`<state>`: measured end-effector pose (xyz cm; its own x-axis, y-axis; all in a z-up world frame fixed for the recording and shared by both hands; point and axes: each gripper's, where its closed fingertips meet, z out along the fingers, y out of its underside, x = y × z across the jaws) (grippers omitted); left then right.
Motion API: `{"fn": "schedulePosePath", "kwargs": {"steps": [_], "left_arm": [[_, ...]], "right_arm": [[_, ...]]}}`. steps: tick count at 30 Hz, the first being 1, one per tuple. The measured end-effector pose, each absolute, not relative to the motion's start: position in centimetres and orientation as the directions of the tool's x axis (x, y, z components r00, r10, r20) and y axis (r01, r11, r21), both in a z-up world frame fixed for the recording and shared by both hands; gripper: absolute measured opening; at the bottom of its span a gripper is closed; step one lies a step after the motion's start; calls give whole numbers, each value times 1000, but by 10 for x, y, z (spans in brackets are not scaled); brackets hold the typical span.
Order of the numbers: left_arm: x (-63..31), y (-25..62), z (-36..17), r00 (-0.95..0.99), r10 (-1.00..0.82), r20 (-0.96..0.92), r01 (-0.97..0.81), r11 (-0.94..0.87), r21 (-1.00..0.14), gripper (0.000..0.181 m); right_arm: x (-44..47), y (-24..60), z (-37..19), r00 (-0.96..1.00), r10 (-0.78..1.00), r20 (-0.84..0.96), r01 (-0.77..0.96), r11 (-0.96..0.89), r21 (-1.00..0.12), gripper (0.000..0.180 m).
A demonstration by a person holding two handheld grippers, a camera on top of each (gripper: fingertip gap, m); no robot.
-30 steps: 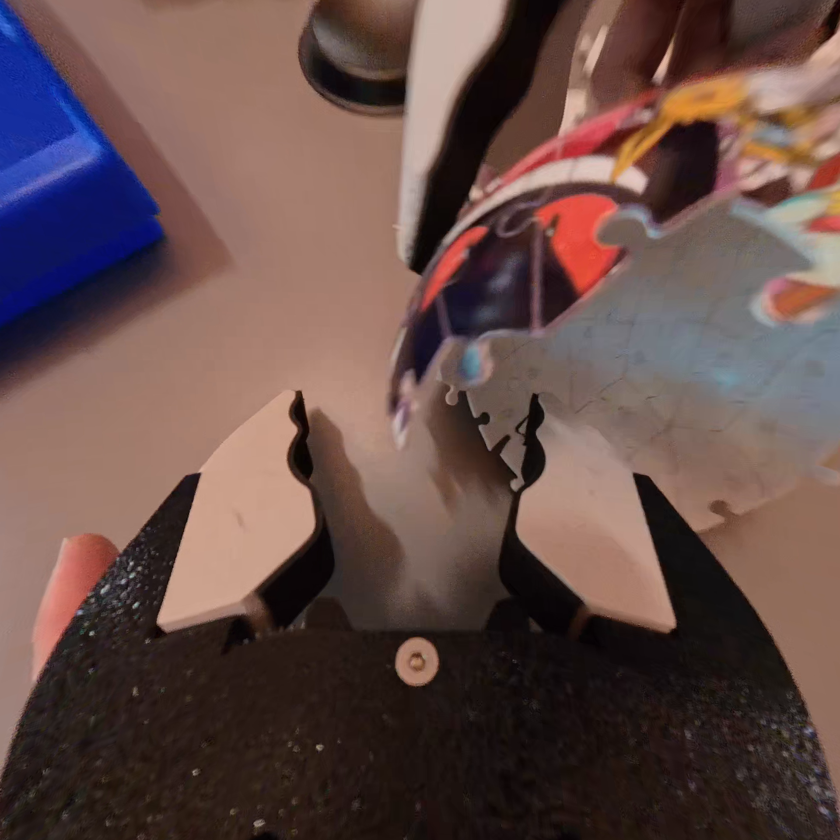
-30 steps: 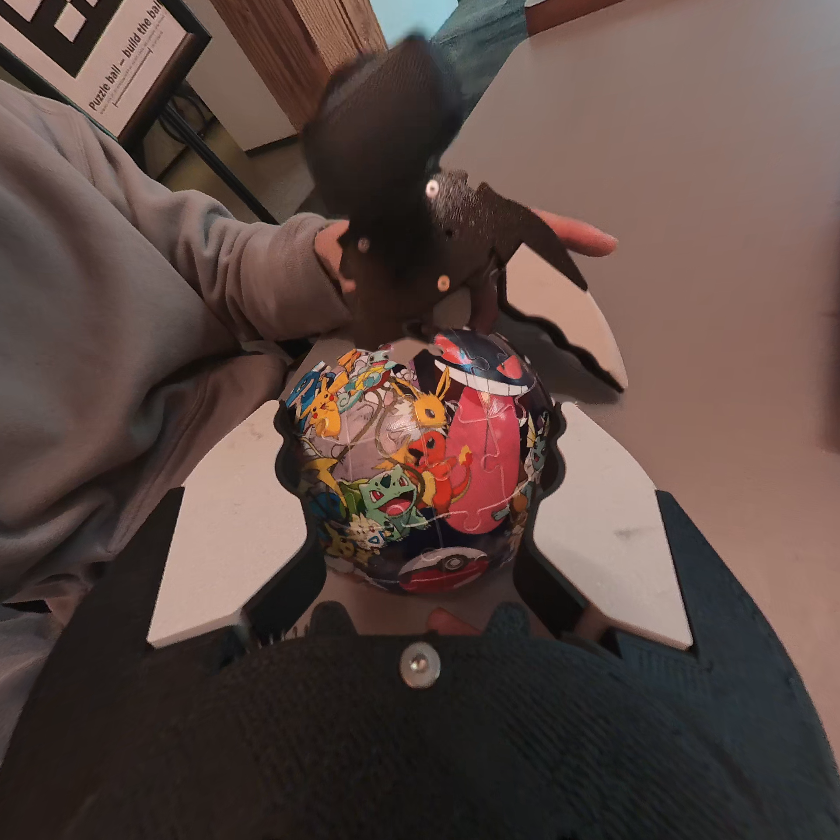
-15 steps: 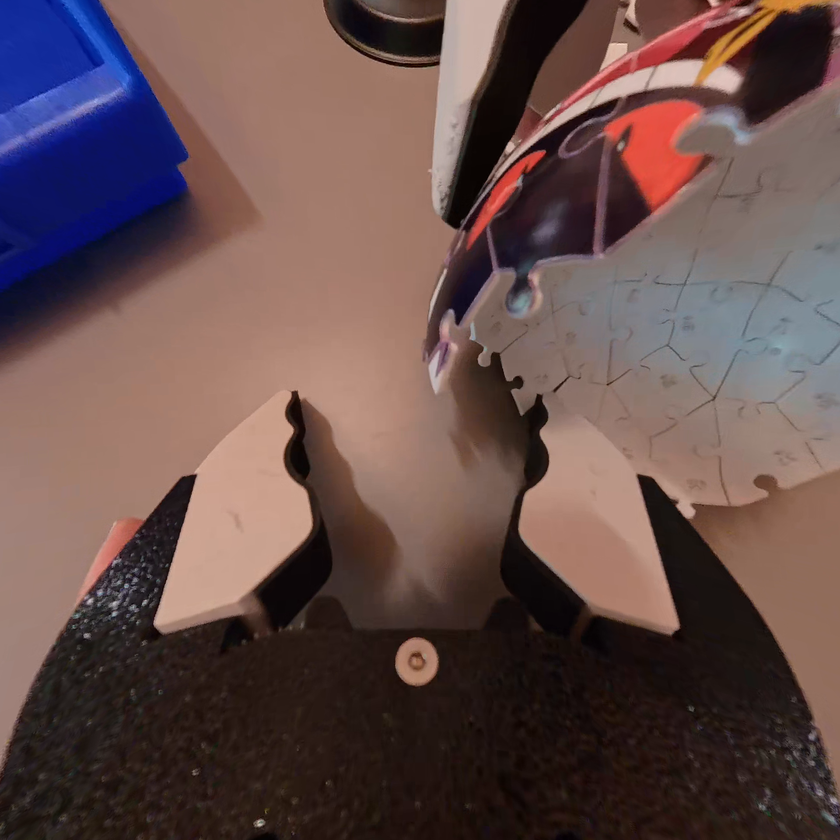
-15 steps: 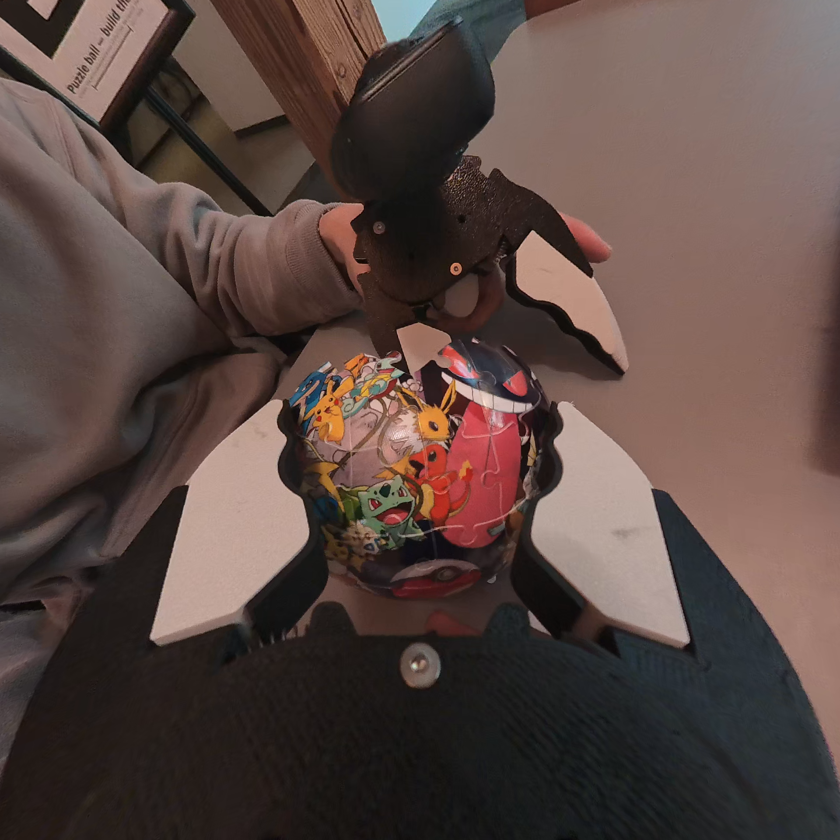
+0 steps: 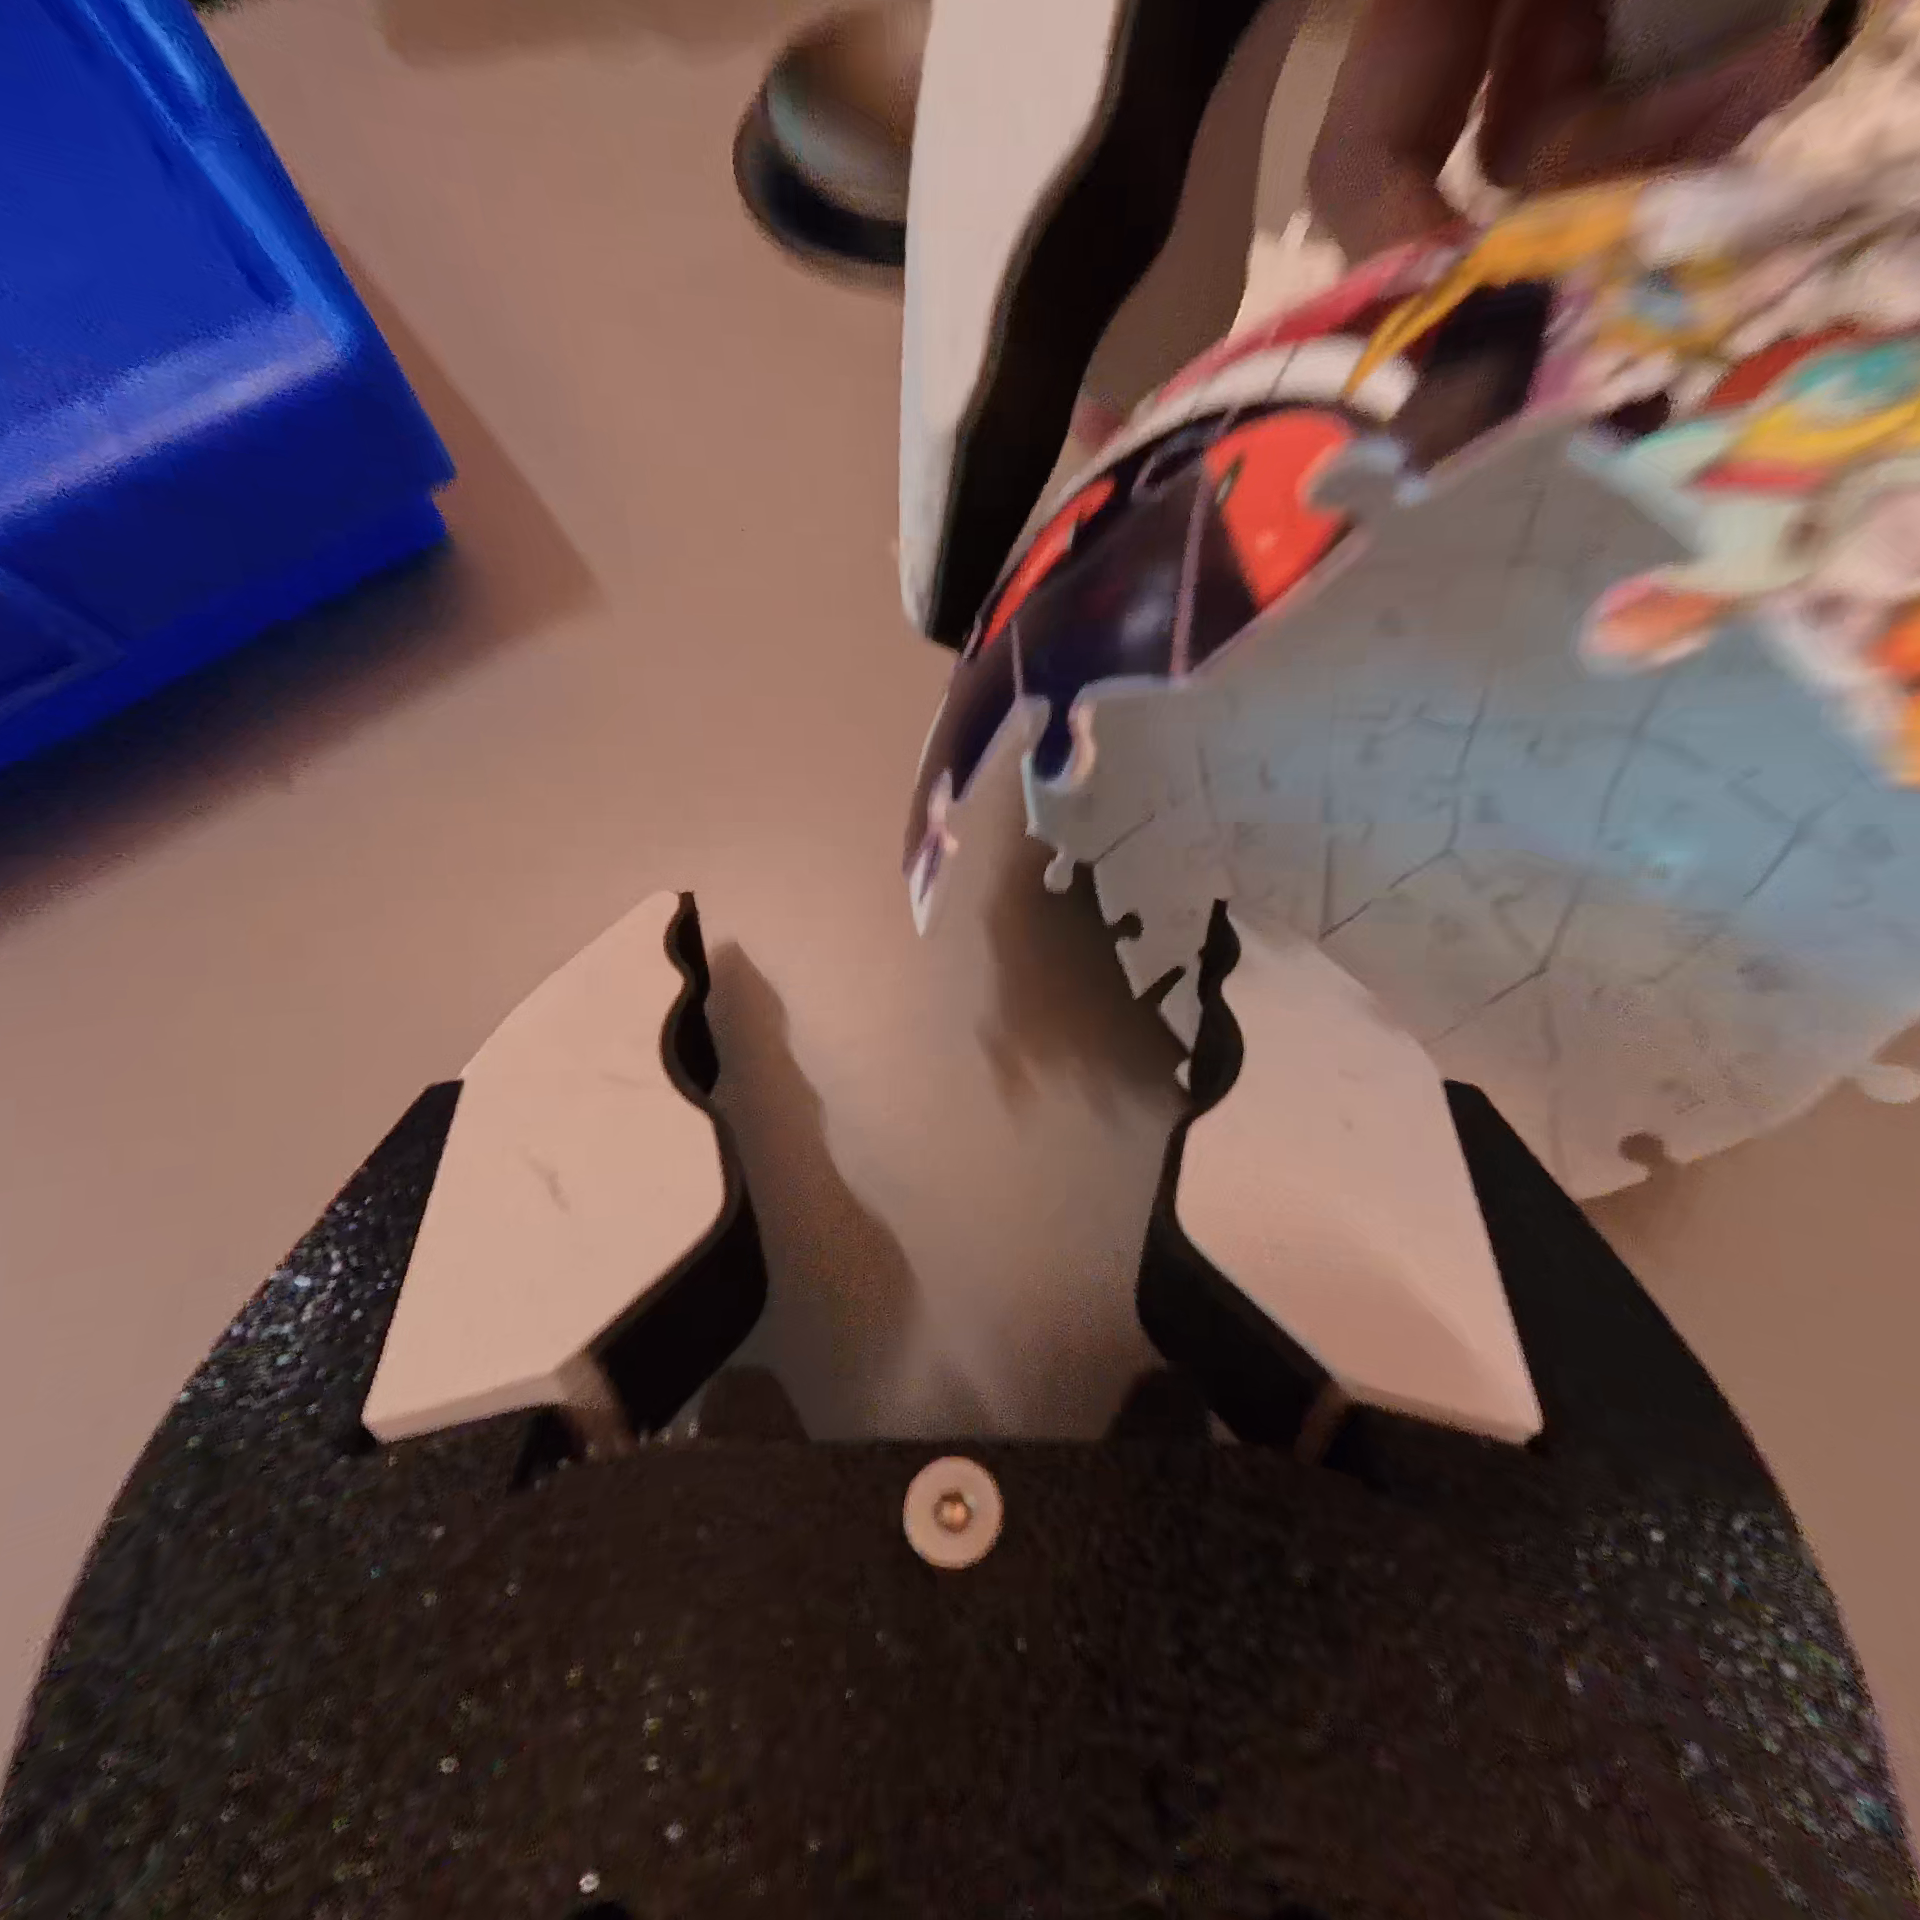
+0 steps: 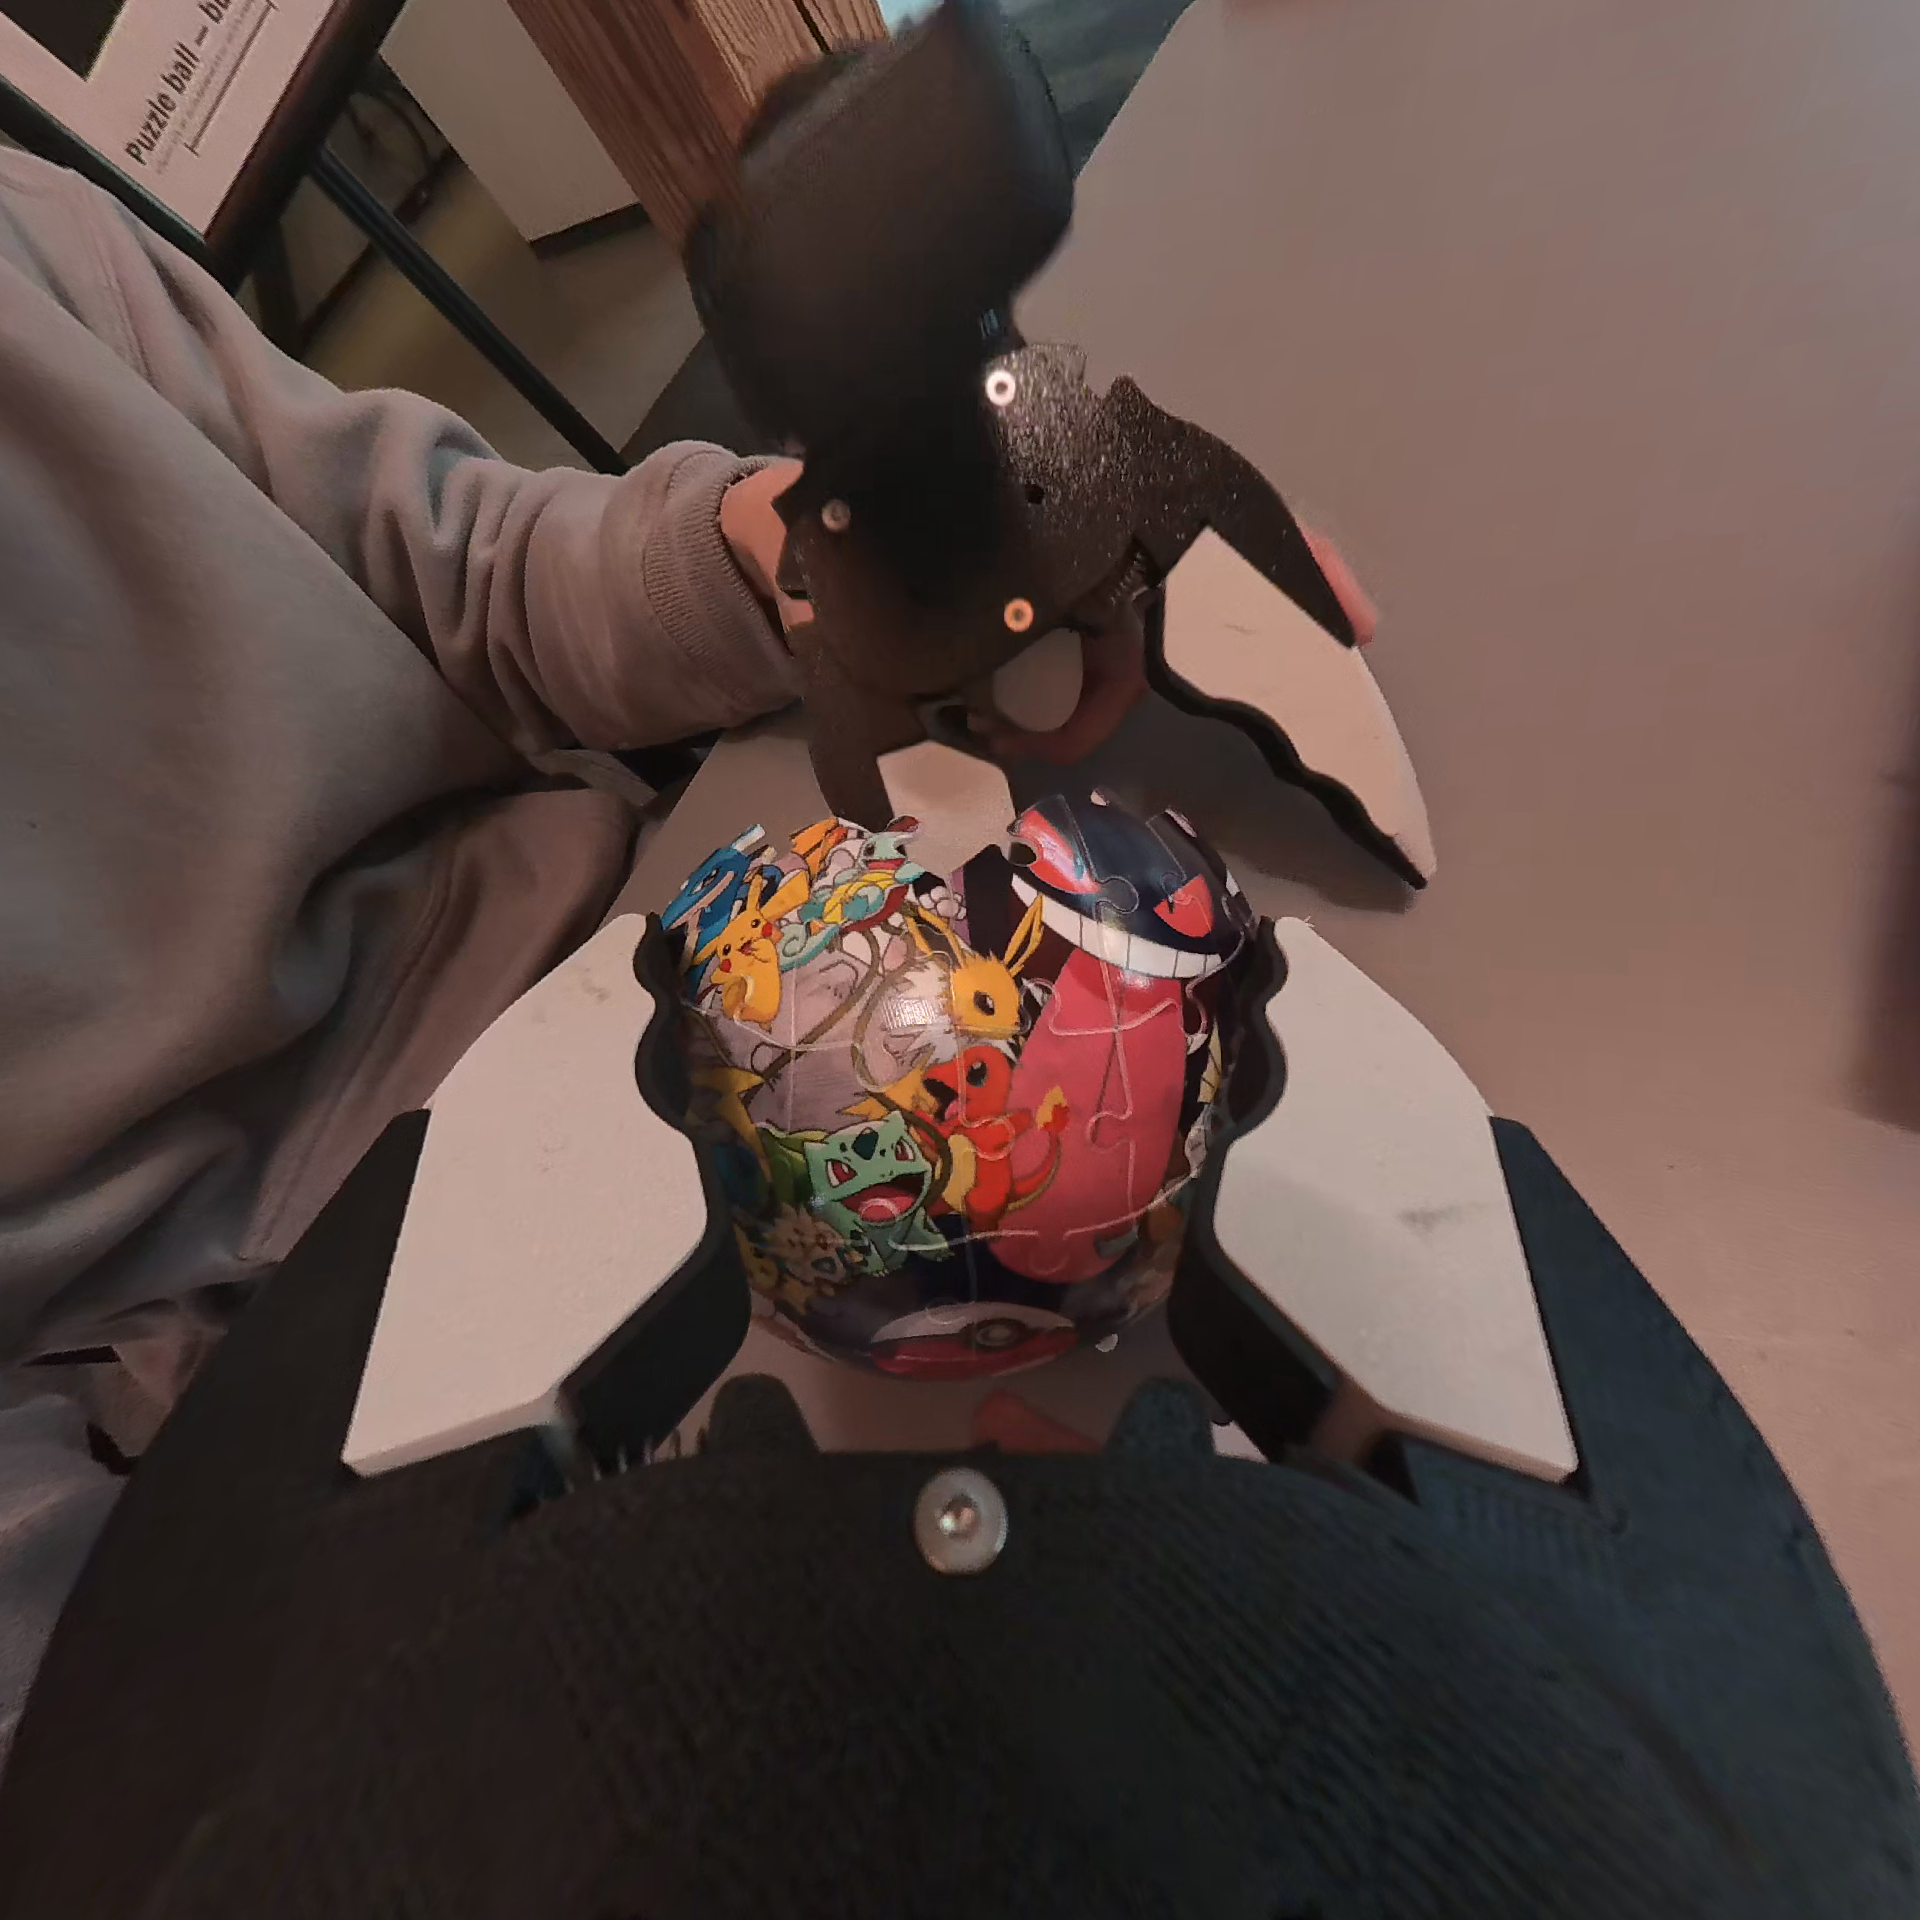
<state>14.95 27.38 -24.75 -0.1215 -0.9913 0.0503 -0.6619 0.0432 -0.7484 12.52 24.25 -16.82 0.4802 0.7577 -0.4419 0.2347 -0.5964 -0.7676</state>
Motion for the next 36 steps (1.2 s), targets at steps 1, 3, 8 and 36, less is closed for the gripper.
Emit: {"fn": "schedulePosePath", "kwargs": {"steps": [1,3,8,36], "left_arm": [[152,272,-240,-137,-988,67,-626,34,-779,83],[153,265,-232,-198,-976,86,-580,46,-813,60],[153,277,-214,-238,-966,-106,-454,207,-866,31],[154,275,-168,-184,-885,-428,-108,451,-886,4]], "right_arm": [[125,243,-168,480,757,-444,230,-596,-769,103],[126,242,-168,480,758,-442,227,-594,-771,103],[127,241,-167,480,758,-441,225,-593,-773,103],[147,202,-138,601,799,32,413,-277,-868,119]]}}
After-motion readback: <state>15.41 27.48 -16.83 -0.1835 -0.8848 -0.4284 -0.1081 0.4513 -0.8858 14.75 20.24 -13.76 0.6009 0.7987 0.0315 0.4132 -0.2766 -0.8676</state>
